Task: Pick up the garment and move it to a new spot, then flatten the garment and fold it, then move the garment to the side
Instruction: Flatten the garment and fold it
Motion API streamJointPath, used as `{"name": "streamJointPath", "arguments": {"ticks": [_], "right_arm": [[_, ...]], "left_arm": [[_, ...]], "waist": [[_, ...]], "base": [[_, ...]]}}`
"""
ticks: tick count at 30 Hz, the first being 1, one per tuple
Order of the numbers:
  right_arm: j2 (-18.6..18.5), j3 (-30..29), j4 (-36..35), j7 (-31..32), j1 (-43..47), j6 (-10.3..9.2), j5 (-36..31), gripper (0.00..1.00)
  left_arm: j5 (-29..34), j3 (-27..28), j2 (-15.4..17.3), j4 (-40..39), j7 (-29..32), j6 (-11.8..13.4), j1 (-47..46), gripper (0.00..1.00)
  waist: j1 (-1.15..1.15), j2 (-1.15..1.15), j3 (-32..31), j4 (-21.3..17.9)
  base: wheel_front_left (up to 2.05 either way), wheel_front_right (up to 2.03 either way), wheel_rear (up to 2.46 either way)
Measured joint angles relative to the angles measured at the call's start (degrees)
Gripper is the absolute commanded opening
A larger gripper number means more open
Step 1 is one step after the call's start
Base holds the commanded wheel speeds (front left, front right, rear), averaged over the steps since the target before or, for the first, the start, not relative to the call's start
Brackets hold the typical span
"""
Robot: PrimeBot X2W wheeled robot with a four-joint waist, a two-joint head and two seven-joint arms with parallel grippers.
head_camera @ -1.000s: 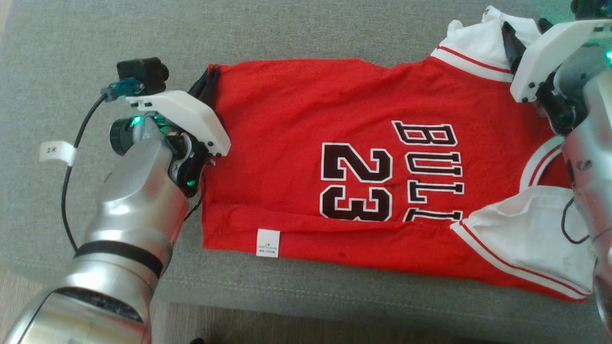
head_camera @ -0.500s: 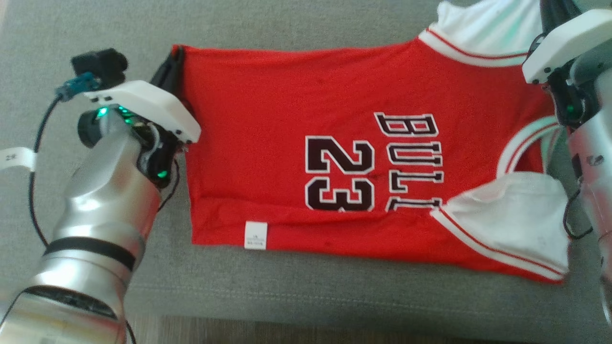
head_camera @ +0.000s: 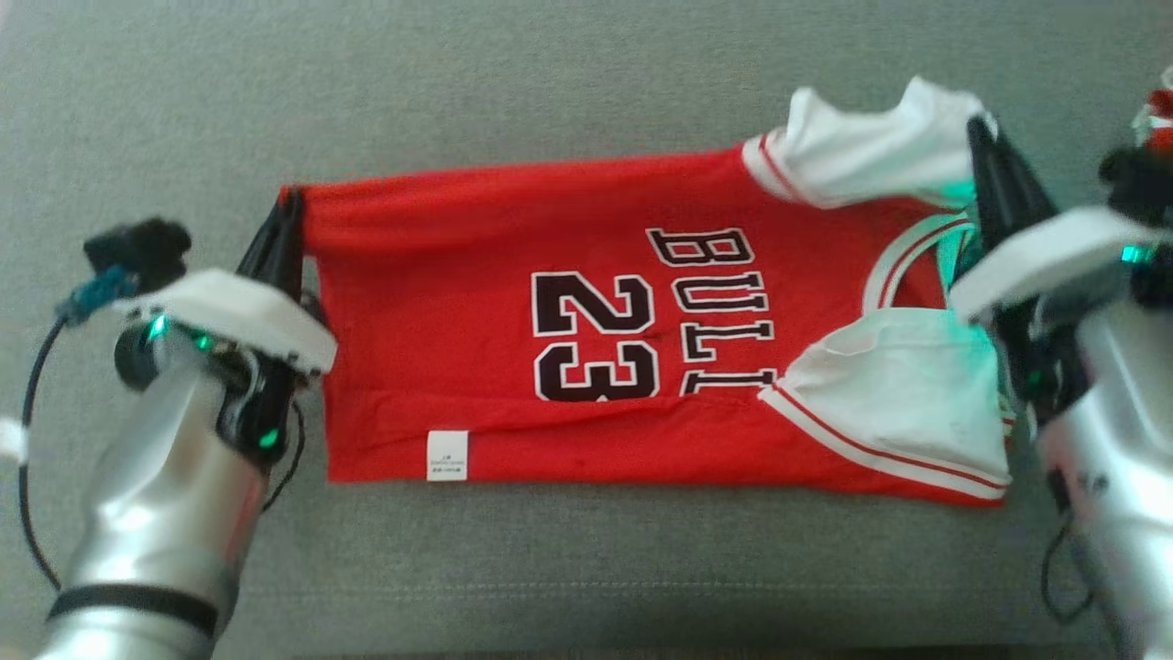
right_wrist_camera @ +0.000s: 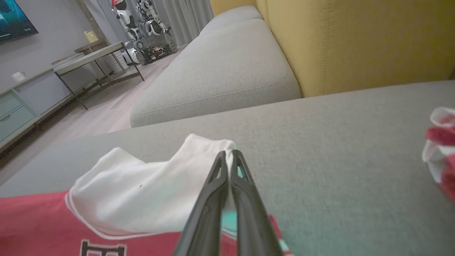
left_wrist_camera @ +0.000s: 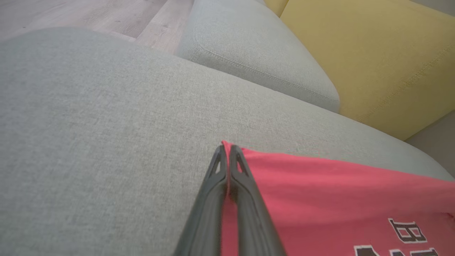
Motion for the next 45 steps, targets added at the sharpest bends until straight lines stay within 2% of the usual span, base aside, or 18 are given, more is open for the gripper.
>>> {"name": "streamJointPath", "arguments": {"ticks": [5,13,14,15,16,19,23,27,31,37,45], "right_arm": [[1.12,-2.31,-8.97,0.46,10.55,0.00,1.52,0.00],[6.77,-5.46,-20.35,4.19,25.41,0.00,0.33,0.00],[7.54,-5.89,-21.19,4.69,26.63,0.00,-0.03,0.04],[8.13,-6.14,-21.76,5.47,27.61,0.00,-0.42,0.41],[8.64,-6.34,-22.43,5.86,28.54,0.00,-1.05,1.00],[9.67,-7.44,-24.30,6.19,30.50,0.00,-3.49,1.00],[10.93,-9.50,-28.59,4.50,33.03,0.00,-8.31,1.00],[12.28,-12.29,-33.65,1.53,34.86,0.00,-15.27,1.00],[13.05,-13.08,-37.54,0.57,35.70,0.00,-19.68,1.00],[13.65,-13.50,-38.99,0.55,38.45,0.00,-22.90,1.00],[13.86,-13.48,-39.82,1.00,41.44,0.00,-23.76,1.00]], "left_arm": [[0.27,3.18,0.76,-4.54,0.00,0.53,6.00,0.00],[0.24,4.85,1.15,-5.91,0.01,1.13,11.39,0.00],[0.23,4.88,1.21,-5.90,0.01,1.33,11.95,0.40],[0.22,4.92,1.25,-5.86,0.02,1.43,12.47,0.76],[0.22,4.91,1.25,-5.81,0.10,1.49,12.94,1.00],[0.25,4.79,1.36,-5.97,0.10,2.11,14.50,1.00],[3.66,5.00,2.14,-9.72,0.08,5.34,18.00,1.00],[9.99,8.87,2.24,-20.90,0.01,9.94,23.53,1.00],[15.85,11.63,1.97,-31.42,0.00,12.61,29.83,1.00],[22.08,12.05,1.64,-40.11,-0.01,13.89,37.45,1.00],[24.96,10.71,1.67,-42.67,0.00,15.66,43.56,1.00]], "waist": [[0.00,0.00,-1.08,-1.57],[0.00,0.00,-1.17,-3.53],[0.00,0.00,-1.12,-3.70],[0.00,0.00,-1.09,-3.87],[0.00,0.00,-1.09,-3.99],[0.00,0.00,-1.53,-4.17],[0.00,0.00,-2.57,-4.31],[0.00,0.00,-3.92,-4.34],[0.00,0.00,-5.55,-4.19],[0.00,0.00,-8.24,-3.70],[0.00,0.00,-11.25,-3.68]], "base": [[0.00,0.00,0.00],[0.00,0.00,0.00],[0.00,0.00,0.00],[0.00,0.00,0.00],[0.00,0.00,0.00],[0.00,0.00,0.00],[0.00,0.00,0.00],[0.00,0.00,0.00],[0.00,0.00,0.00],[0.00,0.00,0.00],[0.00,0.00,0.00]]}}
